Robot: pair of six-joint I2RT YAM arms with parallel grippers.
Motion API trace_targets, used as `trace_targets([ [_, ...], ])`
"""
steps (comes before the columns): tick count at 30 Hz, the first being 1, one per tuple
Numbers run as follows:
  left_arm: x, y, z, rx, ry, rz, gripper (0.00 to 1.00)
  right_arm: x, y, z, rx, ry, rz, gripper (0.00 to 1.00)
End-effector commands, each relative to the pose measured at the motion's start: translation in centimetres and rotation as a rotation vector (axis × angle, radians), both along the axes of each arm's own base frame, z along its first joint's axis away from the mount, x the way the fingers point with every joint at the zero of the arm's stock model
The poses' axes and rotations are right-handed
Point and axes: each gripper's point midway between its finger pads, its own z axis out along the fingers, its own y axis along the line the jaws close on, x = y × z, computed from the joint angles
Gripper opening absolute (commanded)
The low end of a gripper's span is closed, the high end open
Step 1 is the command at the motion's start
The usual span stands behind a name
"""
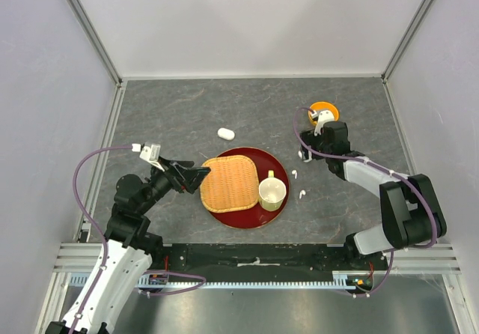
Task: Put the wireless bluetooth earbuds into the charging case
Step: Pick up the charging case at the center of the board.
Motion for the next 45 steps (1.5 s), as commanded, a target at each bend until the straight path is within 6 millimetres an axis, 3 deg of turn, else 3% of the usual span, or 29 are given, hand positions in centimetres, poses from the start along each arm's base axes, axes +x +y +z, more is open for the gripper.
trace_targets([
  [1,-1.1,-0.9,2.8,-0.027,-0.101,-0.082,0.94,1.9,2.0,1.4,0.038,-0.022,0.168,0.85],
  [11,-1.3,-1.4,2.7,-0.037,-0.099,-0.116,0.94,0.3,2.5,-1.8,0.032,0.127,0.242,0.84],
  [28,-0.6,-0.7,1.9,0.006,-0.018,-0.063,1.00,0.2,1.3,-4.4,-0.033,0.211,0.211,0.67],
  [39,-0.9,-1.5,1.9,0.003,-0.004,-0.122,1.00,0.2,1.4,-4.8,-0.034,0.217,0.214,0.68],
  [42,-0.9,-1.5,1.8,0.005,-0.009,-0.118,1.00,0.2,1.4,-4.8,-0.029,0.218,0.215,0.64],
  [45,-0.9,-1.4,1.9,-0.001,-0.017,-0.116,1.00,0.2,1.7,-4.6,-0.022,0.213,0.225,0.50],
])
